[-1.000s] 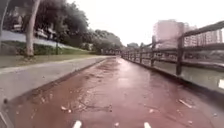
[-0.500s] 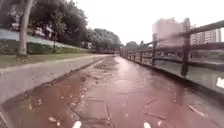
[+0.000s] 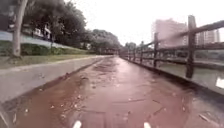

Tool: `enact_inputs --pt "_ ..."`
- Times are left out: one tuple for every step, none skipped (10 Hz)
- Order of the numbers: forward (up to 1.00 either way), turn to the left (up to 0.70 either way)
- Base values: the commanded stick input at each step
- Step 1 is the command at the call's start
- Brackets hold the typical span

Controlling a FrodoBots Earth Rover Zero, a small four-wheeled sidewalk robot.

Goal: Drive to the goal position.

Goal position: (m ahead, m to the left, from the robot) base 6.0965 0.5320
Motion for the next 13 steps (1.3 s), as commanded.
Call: enact_inputs --pt "0.5 0.0" --pt "0.5 0.0" --pt "0.5 0.0" --pt "0.5 0.0" --pt "0.5 0.0" --pt "0.5 0.0" --pt "0.5 0.0" --pt "0.5 0.0" --pt "0.5 0.0" --pt "0.5 0.0" --pt "0.5 0.0" --pt "0.5 0.0" --pt "0.5 0.0"
